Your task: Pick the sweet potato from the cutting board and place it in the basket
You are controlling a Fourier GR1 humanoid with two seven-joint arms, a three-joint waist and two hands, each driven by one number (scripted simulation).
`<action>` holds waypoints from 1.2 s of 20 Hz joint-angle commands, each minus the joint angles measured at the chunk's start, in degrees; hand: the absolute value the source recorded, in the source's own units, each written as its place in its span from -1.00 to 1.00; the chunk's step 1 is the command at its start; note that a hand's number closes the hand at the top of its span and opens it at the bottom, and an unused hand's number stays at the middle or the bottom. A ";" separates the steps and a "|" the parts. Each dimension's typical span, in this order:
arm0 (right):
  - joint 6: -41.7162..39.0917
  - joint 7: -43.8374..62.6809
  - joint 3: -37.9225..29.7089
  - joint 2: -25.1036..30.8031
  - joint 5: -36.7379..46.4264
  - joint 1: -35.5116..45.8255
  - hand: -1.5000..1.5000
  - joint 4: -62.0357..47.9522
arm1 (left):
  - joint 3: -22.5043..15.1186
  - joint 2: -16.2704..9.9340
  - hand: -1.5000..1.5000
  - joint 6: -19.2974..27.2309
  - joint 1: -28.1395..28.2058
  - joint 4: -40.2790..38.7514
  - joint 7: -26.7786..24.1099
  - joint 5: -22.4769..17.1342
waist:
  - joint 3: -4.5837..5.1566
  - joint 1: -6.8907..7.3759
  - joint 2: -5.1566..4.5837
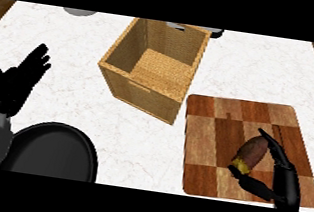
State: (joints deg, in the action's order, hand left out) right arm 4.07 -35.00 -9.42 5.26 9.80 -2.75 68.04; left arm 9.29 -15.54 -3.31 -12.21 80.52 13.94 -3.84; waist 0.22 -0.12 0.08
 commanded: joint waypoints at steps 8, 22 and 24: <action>7.43 -3.72 2.70 -2.34 5.07 5.87 1.00 -9.43 | 1.79 -1.25 0.00 -1.99 -1.49 0.93 2.80 -0.18 | -0.23 0.19 -0.09; 19.56 26.01 36.28 -5.15 27.32 7.84 1.00 -6.23 | -4.07 2.57 0.00 -2.85 -3.11 0.85 0.11 1.86 | 0.24 8.92 -0.96; 20.83 29.66 40.62 -5.14 24.45 8.90 1.00 -3.28 | -3.98 2.75 0.00 -2.48 -3.73 0.00 0.31 2.02 | -0.13 8.71 -0.92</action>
State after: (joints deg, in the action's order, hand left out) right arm 24.18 -12.75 22.16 2.32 34.93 5.48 65.63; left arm 6.02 -13.32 -5.74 -15.01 80.92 13.96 -2.06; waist 1.69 7.39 0.03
